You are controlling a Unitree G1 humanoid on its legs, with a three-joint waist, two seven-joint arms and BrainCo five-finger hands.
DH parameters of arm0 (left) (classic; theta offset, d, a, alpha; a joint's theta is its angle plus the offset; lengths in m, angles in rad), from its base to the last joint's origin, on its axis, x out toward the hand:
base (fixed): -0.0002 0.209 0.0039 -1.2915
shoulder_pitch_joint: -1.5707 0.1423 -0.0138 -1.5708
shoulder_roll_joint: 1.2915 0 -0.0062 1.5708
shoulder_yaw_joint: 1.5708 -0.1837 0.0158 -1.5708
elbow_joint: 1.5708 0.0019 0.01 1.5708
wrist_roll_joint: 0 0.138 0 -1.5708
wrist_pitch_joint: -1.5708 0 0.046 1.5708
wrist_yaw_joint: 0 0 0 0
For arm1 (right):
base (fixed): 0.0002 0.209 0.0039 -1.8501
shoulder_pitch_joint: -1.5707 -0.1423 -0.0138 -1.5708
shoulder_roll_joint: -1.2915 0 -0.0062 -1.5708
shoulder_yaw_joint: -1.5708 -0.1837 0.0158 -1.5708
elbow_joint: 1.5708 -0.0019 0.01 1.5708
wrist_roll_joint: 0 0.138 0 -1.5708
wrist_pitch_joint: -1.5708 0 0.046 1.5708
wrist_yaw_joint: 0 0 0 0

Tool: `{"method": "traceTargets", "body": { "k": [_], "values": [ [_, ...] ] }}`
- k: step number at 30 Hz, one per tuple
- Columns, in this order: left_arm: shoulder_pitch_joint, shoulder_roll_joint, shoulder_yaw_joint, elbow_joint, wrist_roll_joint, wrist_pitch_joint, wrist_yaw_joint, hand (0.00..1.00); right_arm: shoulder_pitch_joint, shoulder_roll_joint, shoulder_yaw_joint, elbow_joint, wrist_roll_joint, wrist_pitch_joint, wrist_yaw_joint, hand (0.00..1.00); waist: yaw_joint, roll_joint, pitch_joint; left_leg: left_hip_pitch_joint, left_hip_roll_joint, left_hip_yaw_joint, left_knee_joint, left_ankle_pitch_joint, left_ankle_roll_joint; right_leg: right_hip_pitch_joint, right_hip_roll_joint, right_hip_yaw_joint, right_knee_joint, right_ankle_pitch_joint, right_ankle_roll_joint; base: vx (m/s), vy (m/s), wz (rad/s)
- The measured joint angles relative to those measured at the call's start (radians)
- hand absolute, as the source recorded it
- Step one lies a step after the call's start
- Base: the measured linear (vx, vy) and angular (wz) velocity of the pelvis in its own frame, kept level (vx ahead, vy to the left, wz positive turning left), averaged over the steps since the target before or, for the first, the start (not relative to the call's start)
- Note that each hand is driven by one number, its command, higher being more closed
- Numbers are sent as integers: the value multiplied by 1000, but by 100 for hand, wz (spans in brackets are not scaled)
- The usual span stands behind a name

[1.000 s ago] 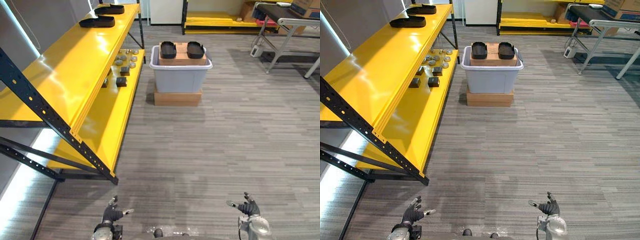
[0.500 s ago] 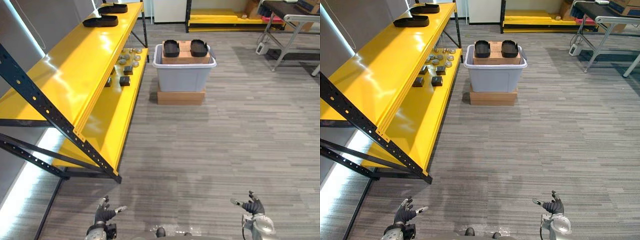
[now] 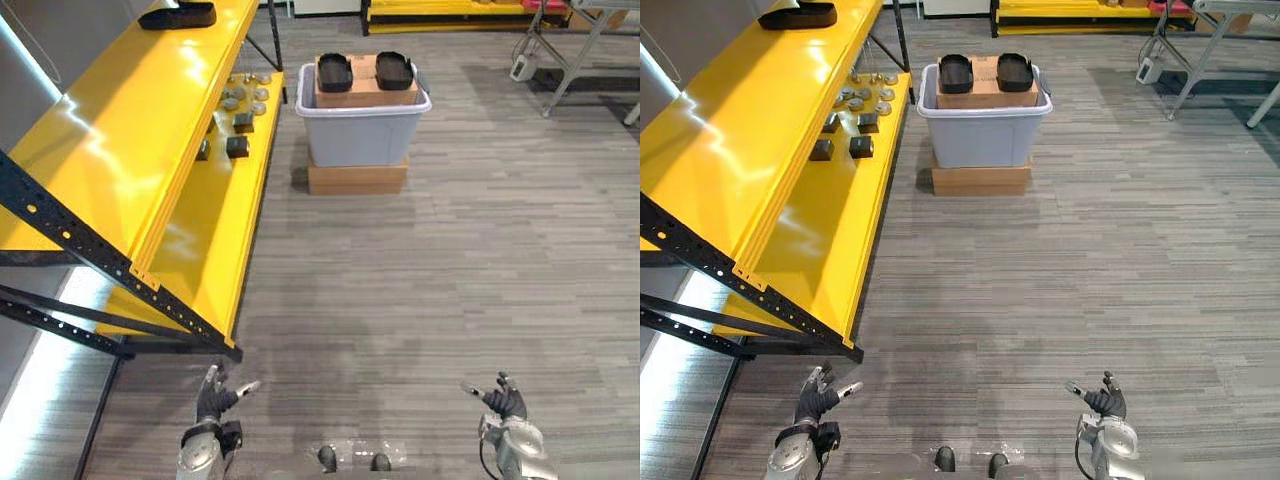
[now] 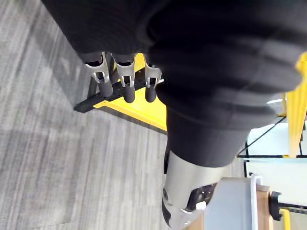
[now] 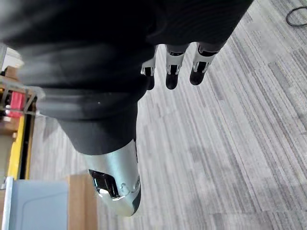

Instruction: Walk over and take plastic housings, then place them on the shelf

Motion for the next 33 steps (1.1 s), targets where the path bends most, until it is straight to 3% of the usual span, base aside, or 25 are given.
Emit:
{"method": "traceTargets", "body": {
  "k": [3, 6, 8, 9, 10, 11, 12, 13, 14, 15, 16, 17, 18, 20, 22, 25, 26, 28, 29, 30, 32, 33],
  "values": [
    [19, 2, -19, -14, -1, 0, 6, 0, 12, 14, 3, -26, 5, 1, -3, 0, 1, -8, 8, 54, 0, 0, 18, -53, 2, -83, -54, -75, 148, -48, -25, 298, 55, -3],
    [18, 3, -25, -23, -10, 0, 17, 0, -10, 13, 4, -51, 6, 1, -4, 0, 3, -4, 28, 107, 32, -5, -9, -88, -16, -183, -51, -121, 17, -46, -27, 346, -2, -3],
    [-2, -2, -25, -23, -18, 0, 20, 0, -38, -10, 20, -55, 6, -1, -4, 0, -3, 13, 56, 174, 80, -10, -61, -98, -45, -229, 3, -119, -200, 63, -27, 522, -62, 7],
    [-15, 2, -24, -22, -17, -1, 21, 0, -41, -15, 20, -56, 6, -1, -4, 0, -2, 1, 59, 205, 85, -26, -77, -97, -79, -237, 18, -113, -323, 162, -42, 414, -82, 25],
    [-14, 3, -24, -22, -18, -1, 21, 0, -40, -18, 20, -57, 6, -1, -4, 0, -6, -8, 57, 222, 85, -41, -82, -102, -90, -243, 19, -113, -362, 213, -62, 567, -160, 43],
    [-15, 2, -24, -21, -18, -1, 22, 0, -38, -23, 21, -57, 6, 0, -5, 0, -20, -17, 51, 244, 91, -65, -80, -117, -116, -249, 17, -112, -369, 328, -96, 610, -211, 39],
    [-24, -13, -29, -9, -18, -1, 22, 0, -48, -40, 22, -59, 6, 0, -5, 0, -28, 17, 43, 255, 133, -86, -70, -119, -135, -265, 37, -138, -291, 340, -139, 721, -273, 31],
    [-35, -14, -31, -8, -18, -2, 21, 0, -66, -40, 24, -66, 4, -2, -4, 0, -31, 22, 41, 233, 148, -98, -20, -83, -189, -283, 39, -161, -228, 281, -170, 589, -235, 14],
    [-40, -16, -31, -6, -18, -2, 21, 0, -74, -40, 28, -66, 3, -2, -4, 0, -33, 22, 41, 219, 151, -107, 25, -57, -192, -275, 41, -169, -212, 249, -176, 586, -259, 11],
    [-41, -25, -28, 4, -18, -2, 21, 0, -79, -43, 48, -66, 3, -2, -4, 0, -37, 28, 44, 175, 152, -114, 173, 18, -175, -219, 59, -178, -220, 200, -183, 589, -260, 14],
    [-36, -31, -27, 18, -17, -1, 21, 0, -71, -43, 80, -66, 3, -2, -3, 0, -39, 39, 50, 119, 170, -108, 370, 169, -152, -119, 88, -185, -273, 173, -191, 639, -264, 11],
    [-30, -32, -28, 20, -17, -1, 20, 0, -72, -42, 99, -66, 3, -2, -3, 0, -32, 41, 51, 88, 187, -108, 479, 205, -153, -58, 102, -178, -309, 163, -194, 650, -228, 7],
    [-30, -29, -27, 19, -18, -2, 19, 0, -68, -35, 120, -61, 4, -3, -4, 0, -25, 37, 54, 5, 234, -63, 690, 168, -120, 43, 134, -171, -382, 156, -204, 525, -168, 0],
    [-35, -26, -27, 18, -19, -2, 18, 0, -75, -25, 126, -57, 7, -3, -5, 0, -3, 17, 68, -112, 254, -1, 847, 107, -78, 162, 144, -148, -466, 154, -207, 616, -195, -15],
    [-27, -26, -28, 17, -21, -1, 18, 0, -94, -28, 122, -54, 9, -10, -6, 0, 9, 8, 76, -223, 217, 34, 810, 54, -80, 262, 140, -117, -555, 154, -207, 419, -91, -28],
    [-26, -27, -27, 15, -39, -1, 18, 0, -117, -28, 109, -41, 15, -15, -6, 0, 47, -7, 92, -351, 108, 26, 467, 29, -105, 355, 97, -82, -617, 116, -187, 489, 42, -28],
    [-28, -30, -27, 15, -39, -1, 18, 0, -117, -32, 109, -21, 16, -15, -8, 0, 57, -16, 98, -379, 71, 13, 260, 79, -136, 390, 81, -79, -629, 89, -170, 355, 66, -4],
    [-16, -44, -25, 18, -38, 0, 20, 0, -118, -38, 104, 11, 16, -16, -14, 0, 77, 16, 89, -381, 70, -19, -89, 202, -180, 449, 94, -62, -657, 42, -141, 526, 133, -24],
    [-15, -44, -24, 25, -38, 2, 21, 0, -119, -32, 108, 31, 15, -15, -23, 0, 88, 16, 89, -381, 75, -13, -73, 293, -172, 478, 89, -53, -656, 16, -129, 633, 190, -30],
    [-7, -44, -15, 26, -39, 3, 22, 0, -116, -20, 110, 32, 16, -11, -24, 0, 91, 5, 79, -378, 57, 0, -58, 345, -139, 490, 67, -50, -645, -6, -123, 581, 183, -15],
    [-19, -52, -13, 25, -39, 3, 24, 0, -112, -4, 107, 30, 15, -11, -23, 0, 88, -30, 76, -388, 29, 25, -9, 333, -80, 455, 22, -41, -533, -26, -109, 668, 194, -6],
    [-19, -58, -16, 29, -39, 3, 24, 0, -111, 9, 91, 30, 13, -11, -22, 0, 88, -48, 72, -368, 14, 44, 23, 272, -60, 374, -12, -9, -316, -29, -76, 599, 173, -18]
  ]
}}
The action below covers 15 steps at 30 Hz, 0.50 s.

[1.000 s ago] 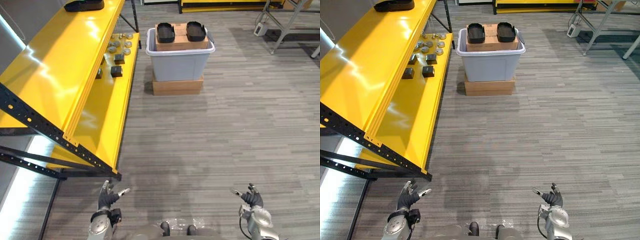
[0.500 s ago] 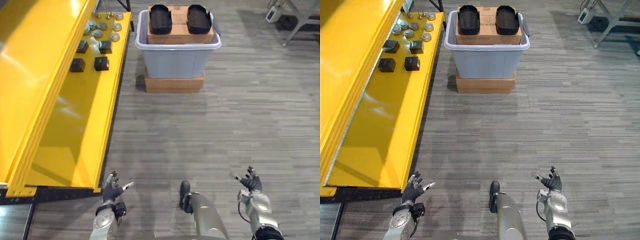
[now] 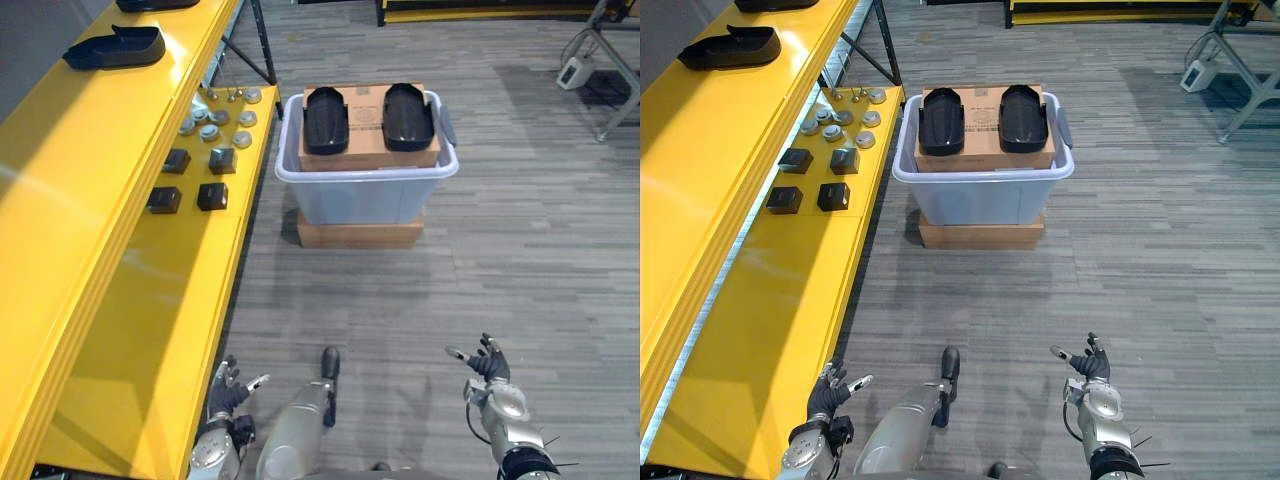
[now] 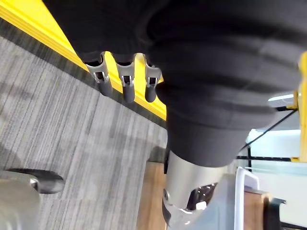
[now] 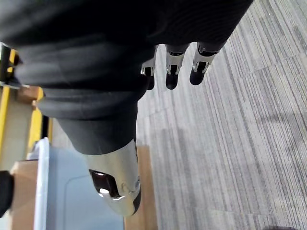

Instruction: Walk over and take plastic housings, then place them on the shelf

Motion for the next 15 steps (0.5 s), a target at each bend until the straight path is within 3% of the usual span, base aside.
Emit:
{"method": "traceTargets", "body": {
  "k": [1, 2, 3, 4, 5, 6, 7, 8, 10, 11, 12, 13, 14, 15],
  "values": [
    [1, 0, 0, 5, 0, 0, 0, 0, 3, 9, -11, 0, 0, 0, 0, 0, -2, -9, 1, 24, -9, 5, 10, -22, 14, -34, -11, 9, 116, 13, 37, 587, 164, -19],
    [1, 4, -1, 15, 0, 3, 2, 0, 12, 18, -21, 0, 0, 0, 0, 0, -8, -19, 1, 66, -24, 8, 26, -56, 34, -88, -35, 28, 294, 63, 120, 480, 113, 2],
    [-3, 11, -9, 18, 0, 7, 9, 0, 32, 25, -24, -4, 0, 0, 0, 0, -13, -24, -1, 125, -37, 7, 51, -108, 45, -158, -62, 41, 532, 102, 151, 618, 132, 7],
    [-11, 13, -12, 17, 0, 7, 16, 0, 50, 30, -24, -7, 0, 3, 1, 0, -14, -23, -1, 194, -42, 0, 56, -142, 49, -225, -88, 26, 706, 92, 134, 608, 125, 11],
    [-15, 14, -12, 18, 0, 8, 17, 0, 58, 35, -24, -11, 0, 5, 1, 0, -17, -21, -2, 233, -43, -10, 48, -152, 53, -255, -99, 8, 756, 82, 116, 572, 102, 19],
    [-20, 15, -11, 13, 0, 7, 17, 0, 67, 46, -23, -15, 0, 6, 1, 0, -34, -18, -4, 307, -42, -40, 12, -164, 54, -306, -115, -40, 790, 58, 74, 599, 70, 41],
    [-26, 18, -7, 10, 0, 7, 16, 0, 72, 55, -23, -20, 0, 6, 2, 0, -42, -17, -4, 372, -31, -53, -32, -168, 55, -356, -125, -82, 756, 35, 37, 580, 51, 43],
    [-30, 17, -7, 10, 0, 6, 16, 0, 78, 57, -22, -24, 0, 6, 3, 0, -44, -15, -5, 399, -22, -57, -48, -176, 54, -380, -127, -102, 721, 28, 25, 533, 9, 35],
    [-38, 17, -6, 12, 0, 6, 16, 0, 84, 62, -21, -22, 0, 7, 8, 0, -45, -15, -5, 458, -4, -87, -74, -198, 37, -444, -125, -147, 550, 21, 28, 379, -56, 27],
    [-36, 17, -7, 23, 0, 6, 16, 0, 82, 62, -21, -12, 0, 9, 14, 0, -56, -12, -6, 496, 12, -104, -90, -207, 19, -450, -97, -140, 355, 37, 44, 423, -130, 44],
    [-32, 21, -7, 33, 1, 7, 17, 0, 84, 63, -21, -7, 0, 10, 18, 0, -61, -18, -15, 519, 17, -115, -100, -222, -8, -442, -55, -101, 137, 91, 69, 417, -145, 46],
    [-31, 27, -7, 37, 1, 7, 17, 0, 83, 63, -21, -2, 0, 10, 18, 0, -61, -26, -21, 525, 15, -124, -105, -234, -28, -441, -45, -77, 43, 139, 66, 405, -174, 52],
    [-31, 40, -7, 46, 2, 7, 17, 0, 86, 63, -21, 10, -1, 10, 18, 0, -61, -51, -35, 545, 5, -144, -103, -260, -66, -441, -39, -48, -48, 283, 37, 420, -242, 67],
    [-28, 37, -5, 69, 2, 8, 18, 0, 87, 50, -22, 33, -1, 13, 18, 0, -66, -45, -50, 564, 13, -183, -101, -277, -90, -435, -36, -56, -39, 347, -1, 425, -257, 62]
  ]
}}
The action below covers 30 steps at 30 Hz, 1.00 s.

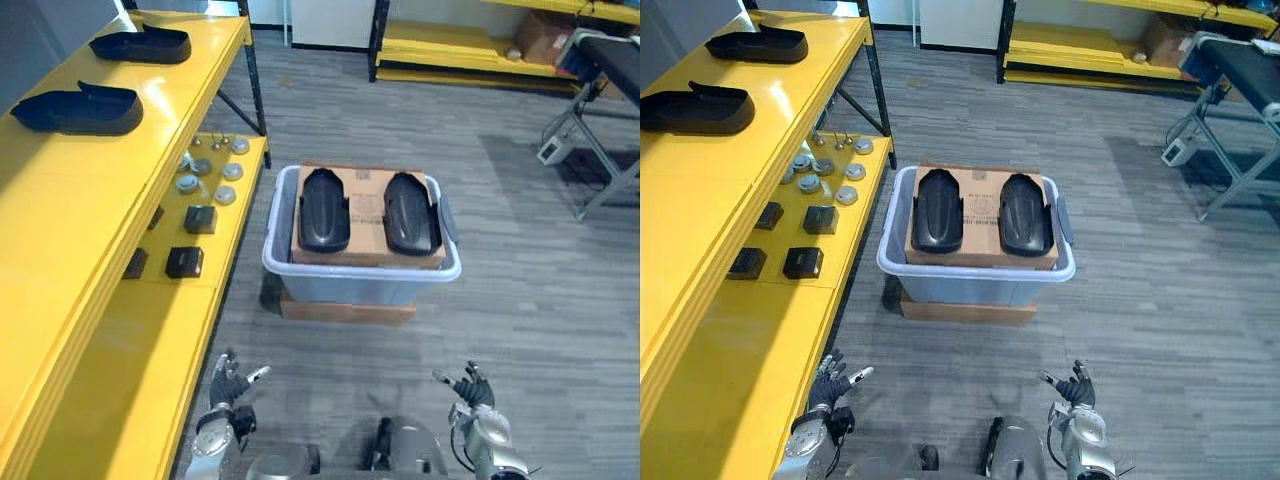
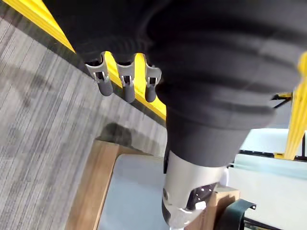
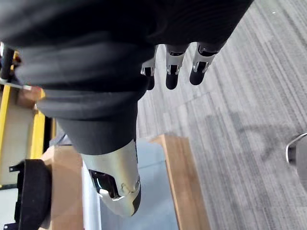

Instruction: Walk over and take plastic housings, then place them on the shelf

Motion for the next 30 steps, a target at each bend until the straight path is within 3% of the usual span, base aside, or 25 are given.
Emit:
{"method": "traceTargets", "body": {
  "k": [2, 3, 4, 5, 6, 8, 11, 12, 13, 14, 16, 21, 30],
  "values": [
    [18, -15, 3, 0, 0, -4, 0, 0, -2, -13, -2, 2, 0, 0, 0, 0, 5, 45, -34, -7, 53, -28, 14, -2, -6, 28, 44, -46, -43, -23, -28, 446, -252, 40],
    [18, -28, 10, 2, 0, -5, 0, 0, -10, -11, -1, -6, 0, 1, 0, 0, 5, 63, -31, -42, 82, -29, 98, -7, -16, 60, 70, -74, -80, -32, -41, 507, -306, 37],
    [12, -32, 18, 2, 0, -4, 0, 0, -9, -8, 2, -15, 0, -1, 0, 0, 4, 68, -27, -70, 91, -24, 171, -7, -16, 82, 83, -88, -98, -36, -48, 397, -266, 46],
    [12, -42, 19, -3, 0, -4, -1, 0, 3, -6, 19, -32, 1, 0, -1, 0, 4, 75, -23, -147, 109, -5, 375, 21, -51, 147, 111, -109, -147, -41, -59, 423, -261, 28],
    [22, -48, 17, -2, 0, -3, -1, 0, 4, -4, 32, -47, 1, -4, 0, 0, 20, 65, -15, -216, 143, 23, 548, 51, -51, 211, 132, -103, -184, -48, -75, 346, -178, 3],
    [32, -52, 15, 2, -1, -2, -3, 0, -4, -5, 31, -45, 4, -5, -2, 0, 37, 54, -8, -247, 159, 59, 581, 9, -38, 263, 137, -85, -204, -54, -87, 277, -125, -30],
    [28, -56, 3, 1, -2, -2, -4, 0, -43, -17, 2, -44, 5, -17, -4, 0, 36, 53, 3, -326, 157, 66, 416, -15, -39, 289, 129, -49, -236, -56, -84, 202, -18, -37],
    [24, -58, 2, 9, -2, -2, -4, 0, -46, -21, -13, -44, 5, -19, -6, 0, 33, 67, 13, -332, 154, 50, 278, 0, -55, 297, 125, -37, -237, -64, -70, 138, 102, -27],
    [21, -59, 2, 15, -2, -2, -4, 0, -43, -25, -18, -44, 5, -19, -7, 0, 33, 75, 15, -323, 155, 43, 213, 26, -67, 303, 127, -34, -237, -70, -62, 152, 158, -20],
    [19, -64, 1, 20, -2, -1, -4, 0, -28, -38, -23, -43, 4, -19, -12, 0, 32, 101, 11, -313, 158, 23, 119, 116, -66, 309, 139, -31, -235, -78, -49, 119, 167, -17],
    [11, -42, 2, 38, -2, -2, -2, 0, 1, -37, -26, -34, 4, -11, -21, 0, 33, 87, 13, -280, 135, 35, 71, 161, -31, 322, 107, -22, -231, -94, -19, 125, 163, -5],
    [18, -9, 2, 43, -2, -1, -2, 0, 16, -44, -51, -63, 2, -12, -23, 0, 32, 59, 6, -198, 82, 81, -75, 216, 3, 320, 46, 7, -232, -108, 12, 84, 80, -8],
    [42, 5, -17, 40, 1, -2, -5, 0, 16, -143, -186, -322, -12, -21, -91, 0, -6, 48, -7, -148, 65, 95, -191, 254, 12, 320, 32, 28, -262, -109, 21, 68, 9, -6]
  ]
}}
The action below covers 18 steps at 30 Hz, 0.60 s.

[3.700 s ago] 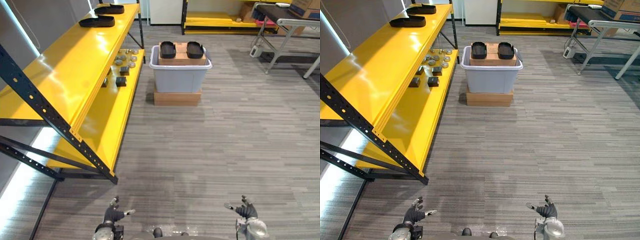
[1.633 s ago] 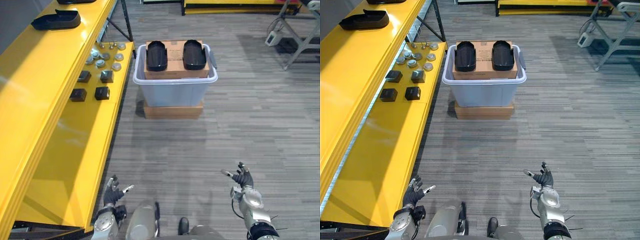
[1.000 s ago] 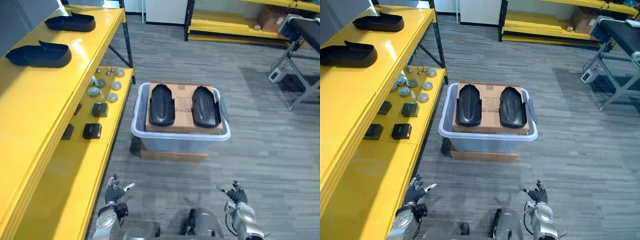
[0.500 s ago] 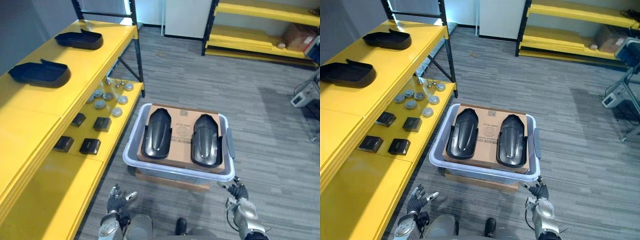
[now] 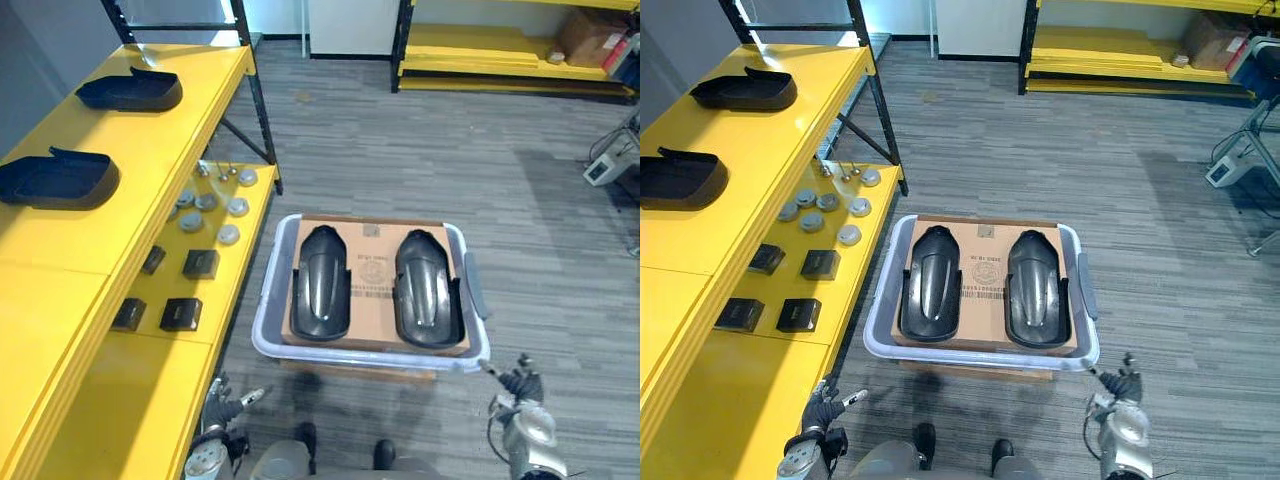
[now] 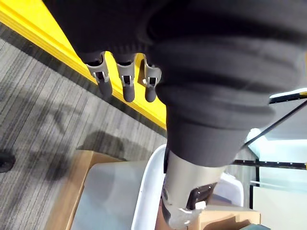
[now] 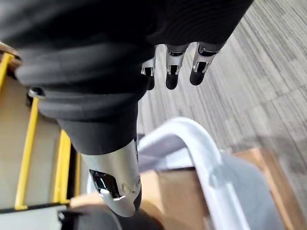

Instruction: Walk over and take plastic housings, then place them on the shelf

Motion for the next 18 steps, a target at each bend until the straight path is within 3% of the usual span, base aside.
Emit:
{"method": "traceTargets", "body": {
  "k": [4, 10, 14, 18],
  "values": [
    [9, 0, -23, -2, 0, 0, -1, 0, -2, -6, 2, -162, -43, -6, -27, 0, -16, 4, -4, 8, 3, 13, -15, 3, -1, -4, 4, 7, -4, 0, 0, 19, -13, -10],
    [34, -3, -45, -2, 2, -1, -3, 0, -47, -4, 51, -226, -191, -2, -83, 0, -16, 13, -6, -10, 1, 35, -37, 16, 5, -37, 5, 31, -30, 25, 7, -22, 9, -13],
    [32, -7, -77, -2, 2, -3, -6, 0, -102, -4, 93, -228, -266, 12, -94, 0, -15, 30, 6, -26, -14, 39, -37, 25, 16, -41, -1, 34, -46, 44, 15, -28, 29, -2],
    [19, -7, -94, -2, 1, -12, -5, 0, -239, -14, 143, -101, -283, 31, -113, 0, -13, 50, 39, -74, -19, 38, -37, 46, 24, -89, -9, 34, -53, 70, 21, -87, 39, 2]
  ]
}}
